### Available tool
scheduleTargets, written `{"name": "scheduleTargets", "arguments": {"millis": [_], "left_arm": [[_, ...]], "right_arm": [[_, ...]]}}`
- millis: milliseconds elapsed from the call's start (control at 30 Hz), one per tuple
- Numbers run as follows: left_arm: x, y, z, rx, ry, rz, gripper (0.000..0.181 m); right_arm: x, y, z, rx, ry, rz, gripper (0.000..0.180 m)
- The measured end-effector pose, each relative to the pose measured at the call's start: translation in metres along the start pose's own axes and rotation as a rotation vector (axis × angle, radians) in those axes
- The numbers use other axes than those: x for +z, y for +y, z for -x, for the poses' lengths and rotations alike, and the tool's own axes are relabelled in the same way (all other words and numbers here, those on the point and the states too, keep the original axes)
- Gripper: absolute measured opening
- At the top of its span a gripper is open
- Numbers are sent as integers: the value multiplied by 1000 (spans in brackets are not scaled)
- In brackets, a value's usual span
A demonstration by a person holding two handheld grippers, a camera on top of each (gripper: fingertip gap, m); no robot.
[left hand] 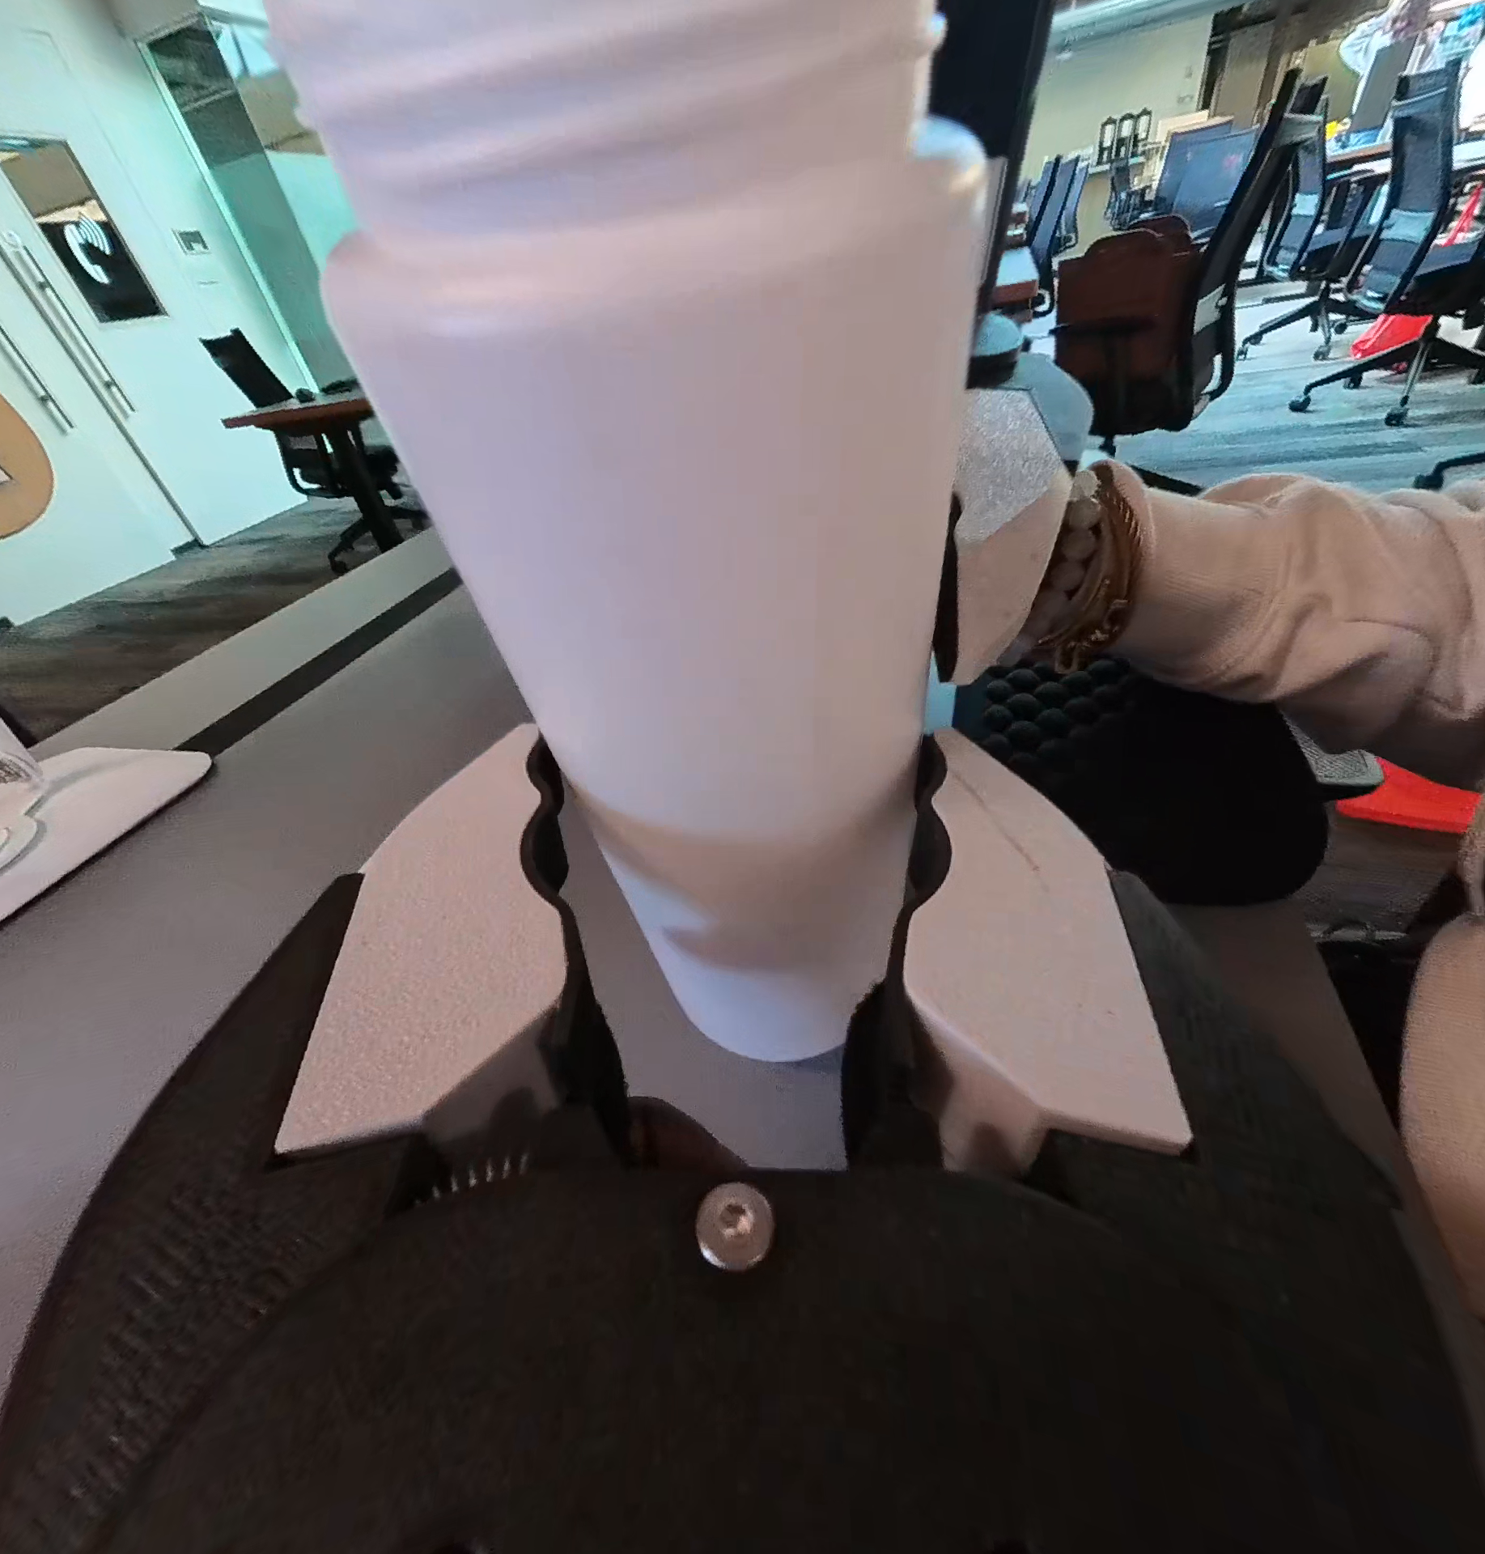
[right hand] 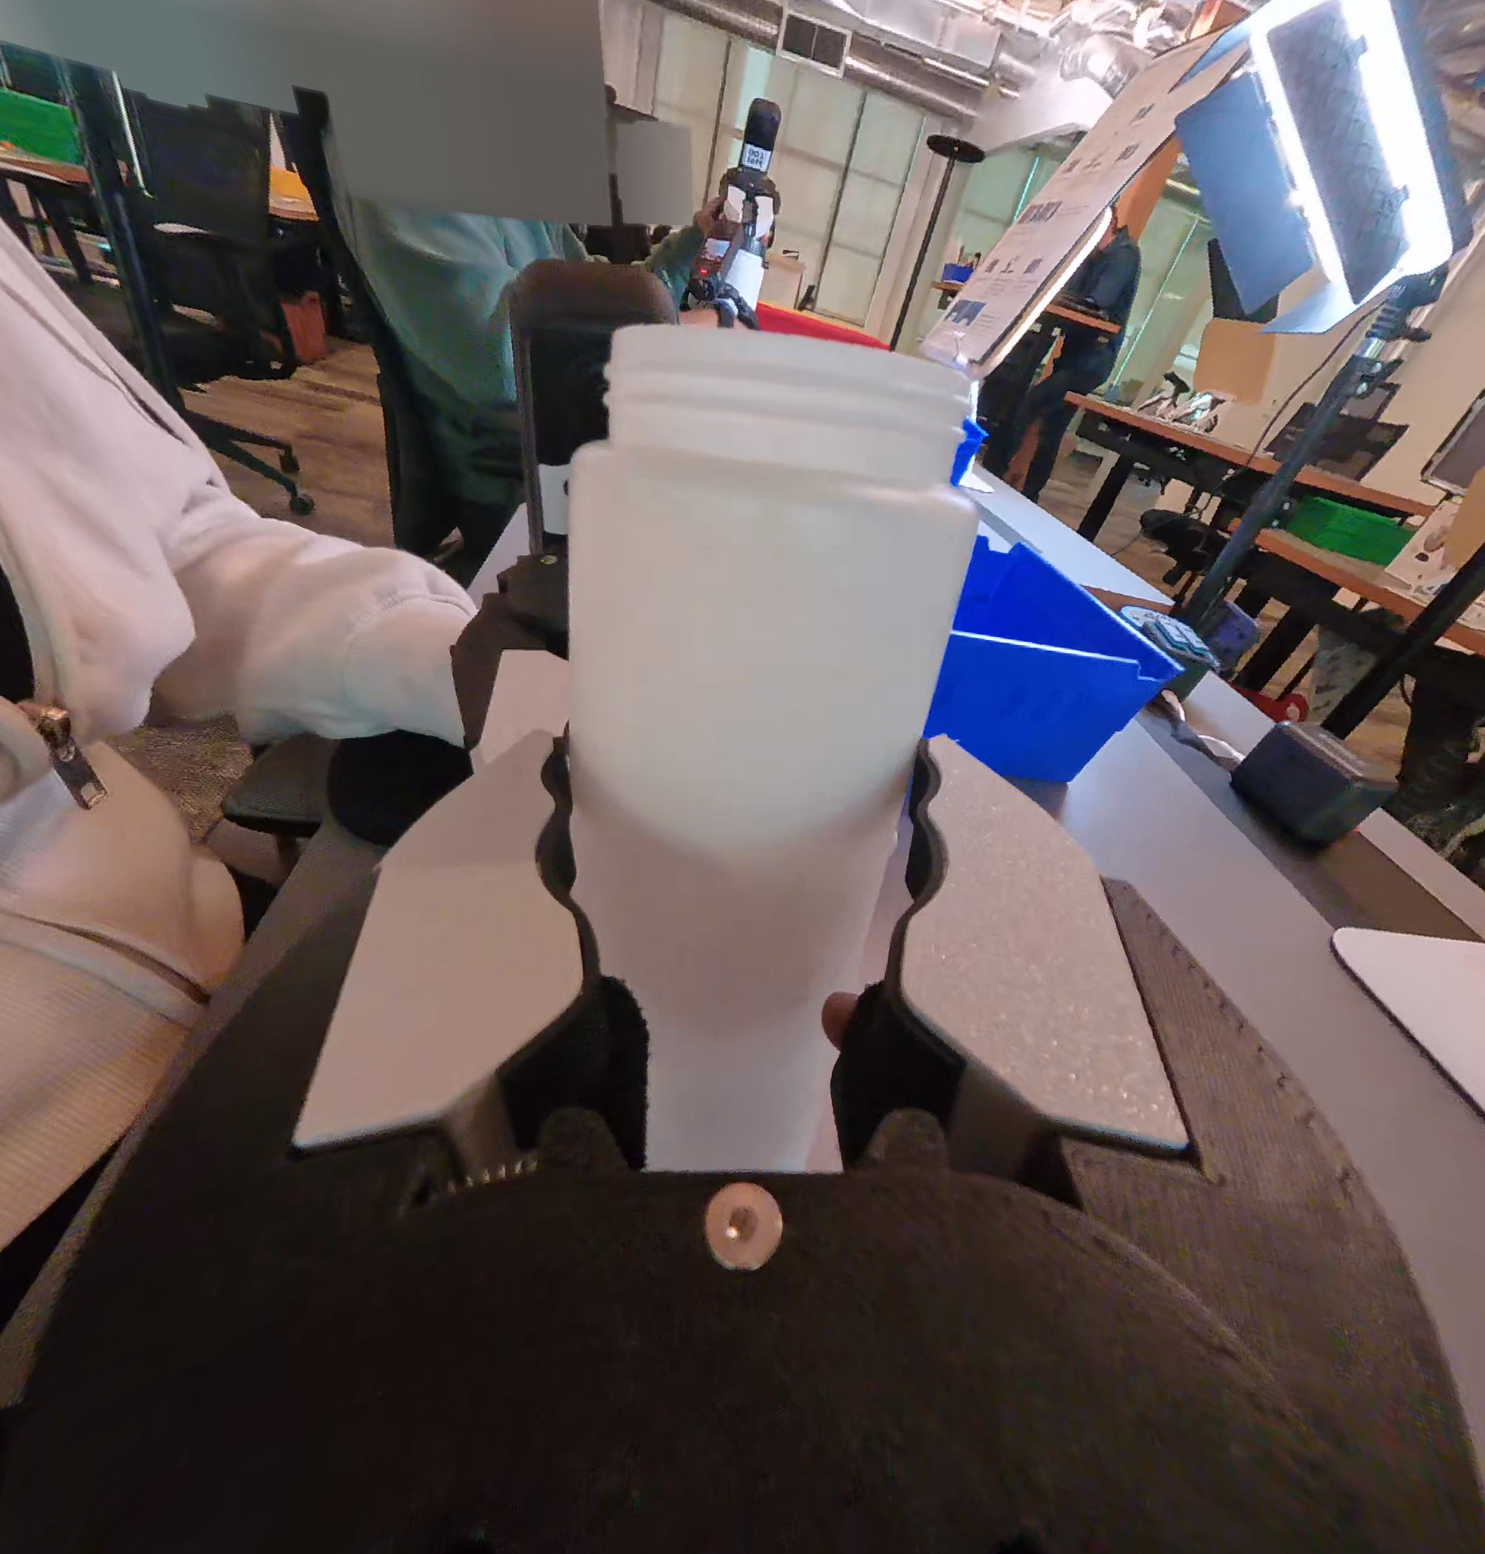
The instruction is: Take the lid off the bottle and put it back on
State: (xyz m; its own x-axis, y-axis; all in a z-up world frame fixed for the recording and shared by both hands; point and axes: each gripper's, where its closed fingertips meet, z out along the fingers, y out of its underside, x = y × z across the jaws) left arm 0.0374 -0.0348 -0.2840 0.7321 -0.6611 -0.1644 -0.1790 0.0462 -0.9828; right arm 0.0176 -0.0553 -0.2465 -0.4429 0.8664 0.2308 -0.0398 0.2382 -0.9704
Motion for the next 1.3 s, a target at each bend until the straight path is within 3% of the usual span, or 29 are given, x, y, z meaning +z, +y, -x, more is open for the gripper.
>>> {"name": "scheduleTargets", "arguments": {"millis": [467,533,600,700,800,933,1000,1033,1133,1200,1300], "left_arm": [[-1,15,1,-71,30,70,79],[-4,9,0,-48,37,48,102],[-13,-7,0,-19,20,-18,114],[-42,-45,2,7,-25,-198,114],[-89,-78,29,74,-174,-275,103],[-159,-92,114,200,-456,-42,89],[-182,-69,159,197,-485,172,83],[-192,-45,184,130,-498,298,79],[-216,36,251,-385,-638,539,62],[-211,76,268,-672,-621,539,58],[-207,116,289,-906,-642,489,59]], "right_arm": [[-6,24,-3,106,-63,53,77],[-6,22,-3,110,-72,39,84],[-7,12,-6,123,-60,-33,109],[-18,-9,-17,149,-10,-181,121],[-35,-25,-32,170,60,-310,120],[-46,-34,-39,181,90,-378,114],[-44,-33,-37,171,88,-368,111],[-42,-31,-36,166,85,-354,110],[-35,-24,-33,155,79,-302,109],[-31,-19,-33,143,83,-274,109],[-29,-14,-33,132,89,-243,109]]}}
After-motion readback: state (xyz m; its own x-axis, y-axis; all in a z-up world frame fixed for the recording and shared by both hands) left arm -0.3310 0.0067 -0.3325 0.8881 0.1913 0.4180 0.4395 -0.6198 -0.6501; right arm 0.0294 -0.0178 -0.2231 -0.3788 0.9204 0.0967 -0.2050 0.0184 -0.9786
